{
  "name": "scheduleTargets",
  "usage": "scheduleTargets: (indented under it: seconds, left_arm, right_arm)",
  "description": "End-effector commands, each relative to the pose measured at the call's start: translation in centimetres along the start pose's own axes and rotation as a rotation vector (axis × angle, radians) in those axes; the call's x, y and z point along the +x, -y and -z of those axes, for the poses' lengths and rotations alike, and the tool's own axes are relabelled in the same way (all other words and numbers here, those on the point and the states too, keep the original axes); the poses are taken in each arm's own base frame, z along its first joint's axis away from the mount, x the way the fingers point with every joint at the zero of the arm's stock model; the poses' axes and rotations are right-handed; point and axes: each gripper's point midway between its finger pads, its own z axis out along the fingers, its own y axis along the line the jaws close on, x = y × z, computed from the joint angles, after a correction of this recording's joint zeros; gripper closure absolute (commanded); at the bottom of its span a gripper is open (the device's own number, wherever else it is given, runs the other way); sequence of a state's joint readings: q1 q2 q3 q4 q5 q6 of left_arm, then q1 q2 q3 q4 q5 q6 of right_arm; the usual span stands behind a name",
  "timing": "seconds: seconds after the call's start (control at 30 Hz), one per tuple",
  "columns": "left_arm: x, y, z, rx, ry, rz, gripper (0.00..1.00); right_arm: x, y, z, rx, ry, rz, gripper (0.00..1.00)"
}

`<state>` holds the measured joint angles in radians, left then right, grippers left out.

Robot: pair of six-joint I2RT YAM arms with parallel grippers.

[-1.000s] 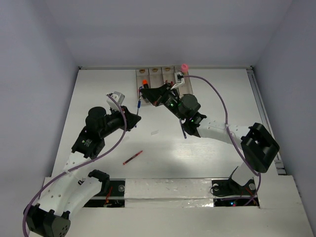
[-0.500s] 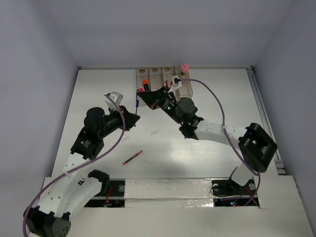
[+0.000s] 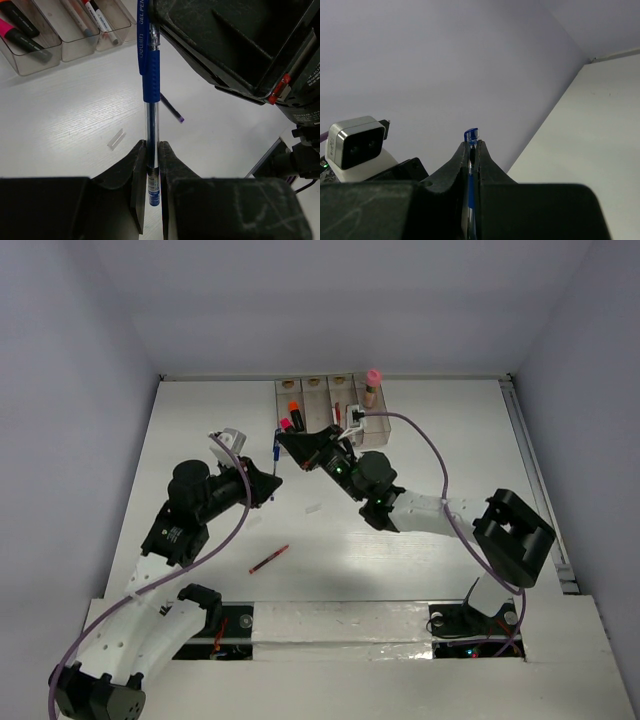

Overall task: Sort the stationery into containers
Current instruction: Close the pen cap on the pen.

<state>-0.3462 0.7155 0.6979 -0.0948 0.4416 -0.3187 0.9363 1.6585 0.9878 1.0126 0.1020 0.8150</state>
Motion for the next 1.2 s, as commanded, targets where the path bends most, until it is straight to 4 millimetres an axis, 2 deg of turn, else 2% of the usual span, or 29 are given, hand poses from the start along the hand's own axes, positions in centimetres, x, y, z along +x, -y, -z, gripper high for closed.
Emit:
scheduleTargets:
  seconds: [0.0, 0.2, 0.33, 0.57, 0.83, 0.93, 1.03, 1.1, 1.17]
  left_arm:
    - [-3.5, 1.4, 0.2, 0.052, 0.126, -0.038, 1.0]
    - [-4.4, 1.9, 0.3, 0.065, 0.145, -0.037, 1.0]
    - [-5.8, 2.9, 0.4, 0.097, 0.173, -0.036, 1.0]
    - [-9.3, 4.9, 0.8, 0.149, 0.247, -0.037, 1.0]
    - [-13.2, 6.8, 1.0, 0.191, 0.302, -0.061, 1.0]
    - [-14.9, 7.6, 1.5, 0.199, 0.341, -0.074, 1.0]
    - [-15.7, 8.1, 1.8, 0.21, 0.358, -0.079, 1.0]
    - [-15.7, 8.3, 1.8, 0.223, 0.358, -0.069, 1.0]
    - [-14.5, 8.1, 1.2, 0.237, 0.32, -0.053, 1.0]
  right_arm:
    - [3.2, -0.3, 1.1, -0.041, -0.088, 0.029, 1.0]
    - [5.2, -0.3, 2.9, -0.069, -0.202, 0.055, 1.0]
    - [7.0, 0.2, 4.5, -0.082, -0.282, 0.043, 1.0]
    - [9.1, 0.1, 6.7, -0.101, -0.362, 0.023, 1.0]
    - [11.1, 0.2, 8.3, -0.109, -0.413, -0.009, 1.0]
    - [11.3, 0.4, 8.7, -0.105, -0.42, -0.014, 1.0]
    - [11.3, 0.5, 8.9, -0.102, -0.417, -0.015, 1.0]
    - [11.0, 0.5, 9.0, -0.102, -0.407, -0.013, 1.0]
    - [9.8, -0.2, 8.6, -0.106, -0.371, 0.006, 1.0]
